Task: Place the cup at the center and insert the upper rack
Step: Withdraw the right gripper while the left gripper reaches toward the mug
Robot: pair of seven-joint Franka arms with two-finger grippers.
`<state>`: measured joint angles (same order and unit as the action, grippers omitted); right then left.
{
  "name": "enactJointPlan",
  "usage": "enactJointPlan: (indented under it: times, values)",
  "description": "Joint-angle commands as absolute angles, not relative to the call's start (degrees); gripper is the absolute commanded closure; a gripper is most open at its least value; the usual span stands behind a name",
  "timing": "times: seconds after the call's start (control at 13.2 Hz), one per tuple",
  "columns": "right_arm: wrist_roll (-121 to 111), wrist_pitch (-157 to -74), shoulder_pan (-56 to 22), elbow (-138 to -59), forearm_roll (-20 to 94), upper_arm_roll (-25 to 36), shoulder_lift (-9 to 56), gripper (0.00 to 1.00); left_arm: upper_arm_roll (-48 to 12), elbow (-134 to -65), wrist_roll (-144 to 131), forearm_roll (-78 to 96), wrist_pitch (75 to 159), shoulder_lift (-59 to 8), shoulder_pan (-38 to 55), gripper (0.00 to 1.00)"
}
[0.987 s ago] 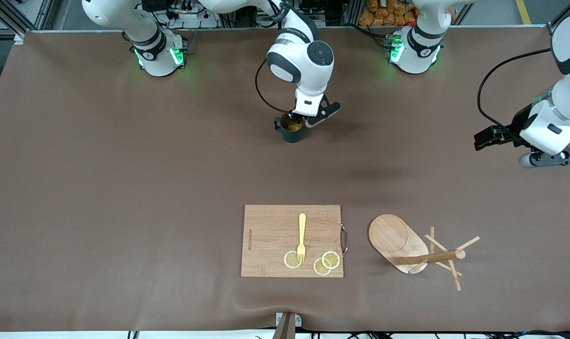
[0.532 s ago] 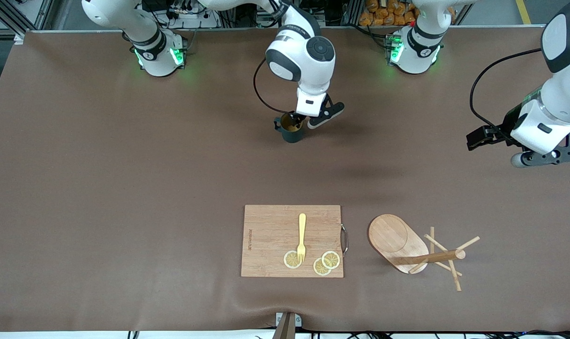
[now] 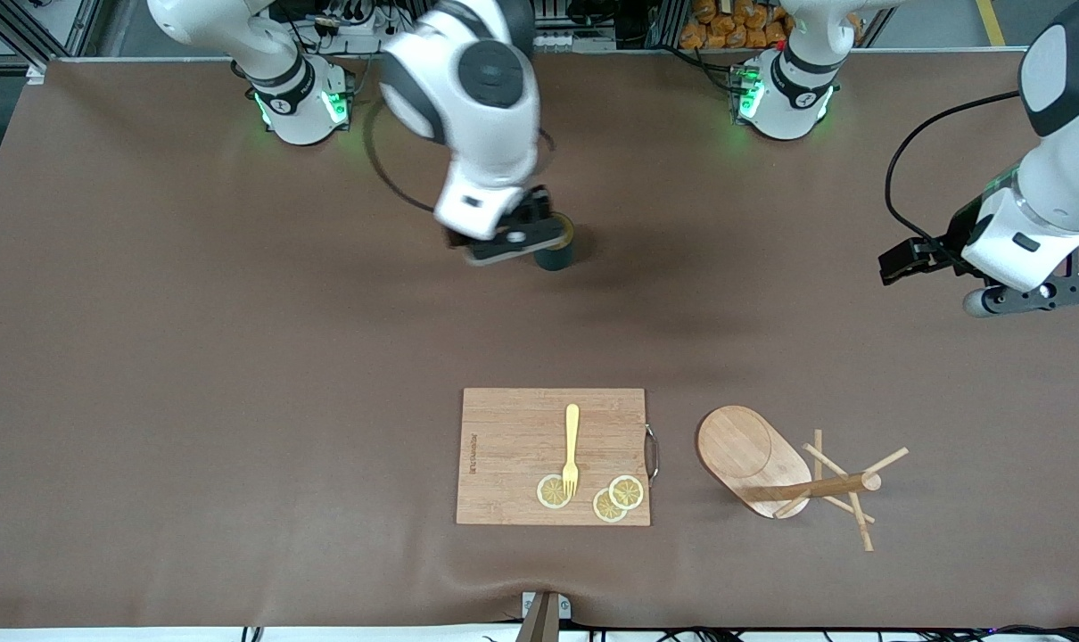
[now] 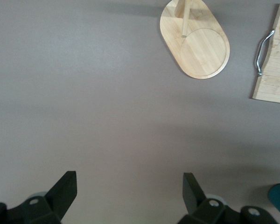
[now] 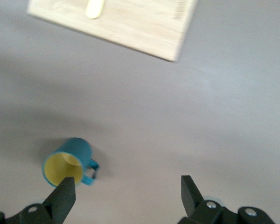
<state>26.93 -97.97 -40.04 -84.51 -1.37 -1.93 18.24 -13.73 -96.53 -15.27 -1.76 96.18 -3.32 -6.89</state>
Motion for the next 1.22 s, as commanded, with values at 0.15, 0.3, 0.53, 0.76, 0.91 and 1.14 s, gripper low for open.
enactJointPlan:
  times: [0.15, 0.3, 0.53, 0.76, 0.91, 1.14]
  values:
    - [27.77, -89.74, -22.01, -84.2, -1.76, -6.33, 8.1, 0.0, -13.8, -96.33, -24.93, -0.7, 95.98, -2.29, -3.09, 0.0]
    - [25.59, -88.51, -14.89, -84.2, -1.76, -6.42, 7.03, 0.0, -13.8, -96.15, -31.43, -0.7, 95.98, -2.29, -0.19, 0.0]
    - [11.65, -88.5, -5.75, -83.15, -1.67, -6.15, 6.94, 0.0, -13.8, -96.06, -42.06, -0.44, 95.98, -2.37, 4.37, 0.0]
    - [0.47, -89.56, 3.84, -83.14, -1.32, -6.15, 7.47, 0.0, -14.85, -96.06, -59.7, -0.53, 95.98, -2.63, 10.88, 0.0]
    - [-3.5, -90.87, 7.63, -83.58, -1.23, -6.15, 7.65, 0.0, -15.21, -95.89, -69.92, -1.32, 96.33, -3.6, 16.15, 0.0]
    - [-6.24, -94.12, 11.06, -83.85, -1.32, -6.15, 7.73, 0.0, -15.21, -94.31, -81.0, -1.41, 96.5, -6.05, 22.57, 0.0]
